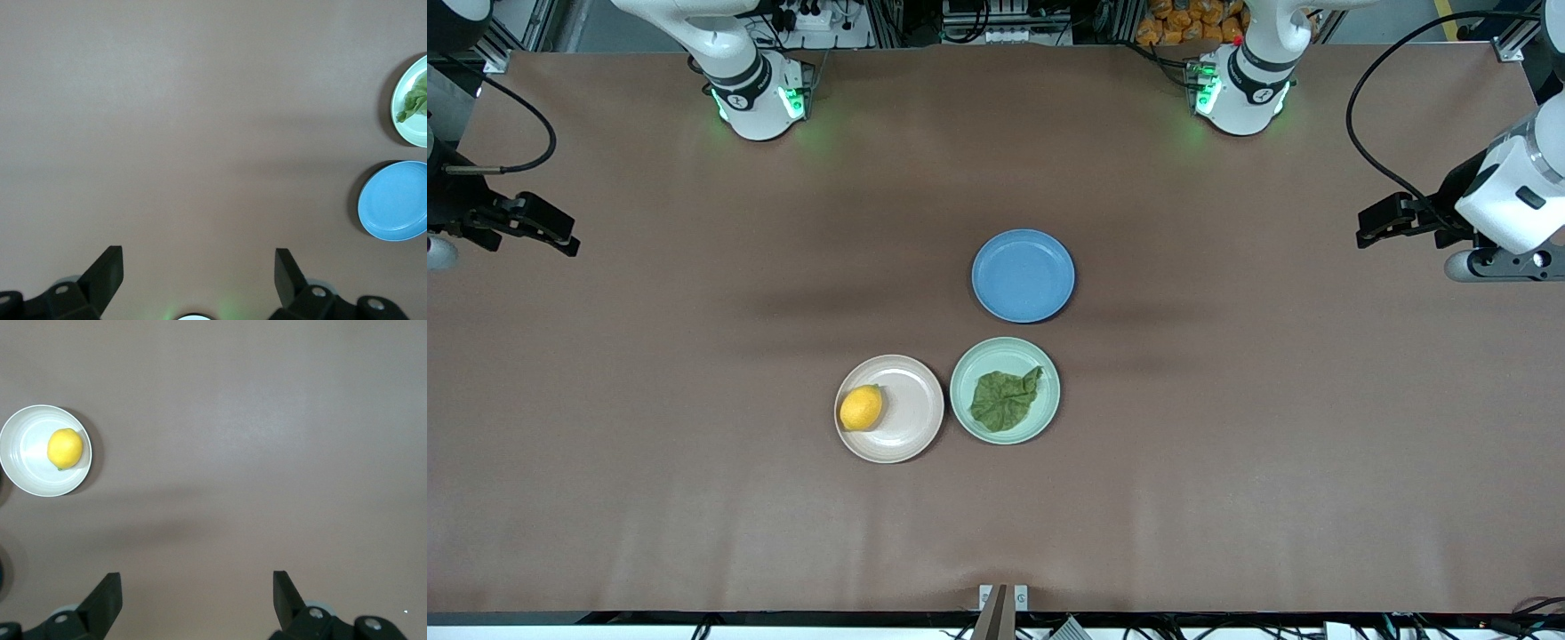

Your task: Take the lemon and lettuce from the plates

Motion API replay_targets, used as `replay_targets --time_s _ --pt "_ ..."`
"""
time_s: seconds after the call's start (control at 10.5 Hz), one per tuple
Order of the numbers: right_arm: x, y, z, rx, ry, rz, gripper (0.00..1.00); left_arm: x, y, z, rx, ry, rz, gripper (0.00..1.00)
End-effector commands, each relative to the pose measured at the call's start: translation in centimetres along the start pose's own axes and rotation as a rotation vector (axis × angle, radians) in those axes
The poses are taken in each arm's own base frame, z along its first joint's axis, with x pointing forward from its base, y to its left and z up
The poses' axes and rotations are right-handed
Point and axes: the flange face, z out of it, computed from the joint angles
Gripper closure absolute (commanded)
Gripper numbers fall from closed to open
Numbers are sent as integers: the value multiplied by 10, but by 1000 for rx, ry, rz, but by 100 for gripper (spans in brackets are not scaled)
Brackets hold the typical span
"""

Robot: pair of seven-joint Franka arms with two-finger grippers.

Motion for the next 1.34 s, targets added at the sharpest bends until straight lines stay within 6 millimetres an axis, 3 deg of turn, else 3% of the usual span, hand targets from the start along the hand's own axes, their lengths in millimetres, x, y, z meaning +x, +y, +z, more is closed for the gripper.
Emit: replay_targets --time_s 0.0,0.57,1.24 --pt "-2 3 -1 -2 -4 0 0 1 -1 -4 24 15 17 0" --pt "-1 3 2 -1 -9 1 0 2 -1 -4 26 13 15 0" --pt "3 -4 19 1 -7 -1 0 1 0 -4 23 14 15 0"
